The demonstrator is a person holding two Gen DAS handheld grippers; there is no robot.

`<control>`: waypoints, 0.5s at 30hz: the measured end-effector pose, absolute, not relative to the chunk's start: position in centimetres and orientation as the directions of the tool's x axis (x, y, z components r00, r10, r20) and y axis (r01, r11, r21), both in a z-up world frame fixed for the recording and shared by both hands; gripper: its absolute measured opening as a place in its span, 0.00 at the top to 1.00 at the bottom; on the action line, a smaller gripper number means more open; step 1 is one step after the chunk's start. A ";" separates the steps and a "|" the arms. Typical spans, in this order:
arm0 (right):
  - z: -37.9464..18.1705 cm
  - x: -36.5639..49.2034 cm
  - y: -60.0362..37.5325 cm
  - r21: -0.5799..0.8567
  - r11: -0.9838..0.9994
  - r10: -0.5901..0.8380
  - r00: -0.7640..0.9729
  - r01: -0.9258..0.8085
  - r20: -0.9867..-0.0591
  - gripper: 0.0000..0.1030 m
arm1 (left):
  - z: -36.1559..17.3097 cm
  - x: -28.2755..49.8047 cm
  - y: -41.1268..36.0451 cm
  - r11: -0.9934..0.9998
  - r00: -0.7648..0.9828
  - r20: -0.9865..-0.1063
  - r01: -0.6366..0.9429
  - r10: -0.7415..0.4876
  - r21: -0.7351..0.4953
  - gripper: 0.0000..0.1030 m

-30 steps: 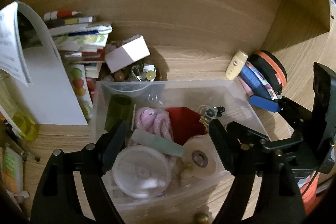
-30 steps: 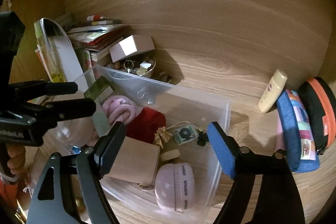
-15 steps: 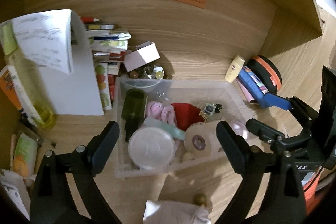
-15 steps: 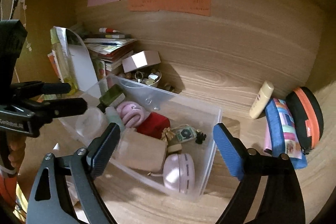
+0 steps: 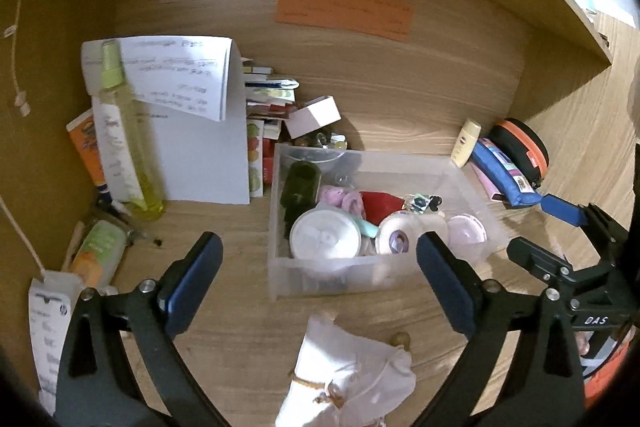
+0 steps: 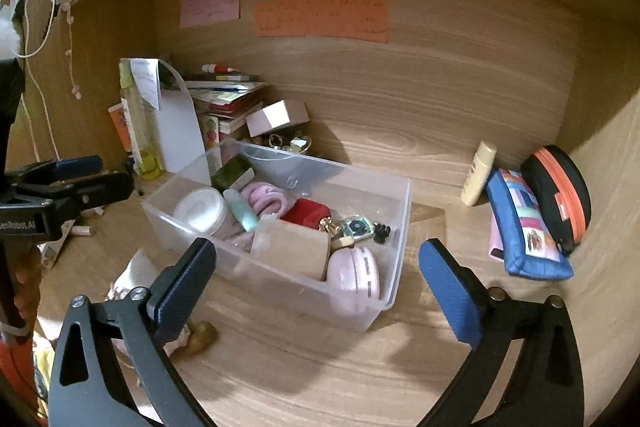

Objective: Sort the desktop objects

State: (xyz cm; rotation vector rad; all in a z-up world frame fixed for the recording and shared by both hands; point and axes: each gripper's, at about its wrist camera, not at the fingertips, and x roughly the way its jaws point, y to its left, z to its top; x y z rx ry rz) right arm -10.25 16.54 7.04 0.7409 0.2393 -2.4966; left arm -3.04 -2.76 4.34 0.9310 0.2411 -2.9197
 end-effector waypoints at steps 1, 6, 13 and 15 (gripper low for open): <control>7.0 -10.0 16.7 -0.016 -0.851 -0.432 -0.716 0.525 -0.548 0.02 | 4.3 -2.8 -2.6 -0.985 -0.817 -0.577 0.120 -0.027 -0.124 0.04; 6.7 -8.8 17.5 0.017 -0.861 -0.437 -0.721 0.509 -0.538 0.01 | 3.9 -1.7 -1.2 -0.986 -0.829 -0.552 0.151 -0.085 -0.075 0.04; 6.5 -8.3 18.1 0.034 -0.868 -0.436 -0.728 0.496 -0.529 0.01 | 3.2 -1.0 0.1 -0.986 -0.836 -0.536 0.163 -0.113 -0.046 0.04; 6.4 -8.4 18.0 0.044 -0.866 -0.443 -0.723 0.498 -0.530 0.01 | 3.0 -1.3 0.2 -0.986 -0.833 -0.544 0.159 -0.105 -0.053 0.04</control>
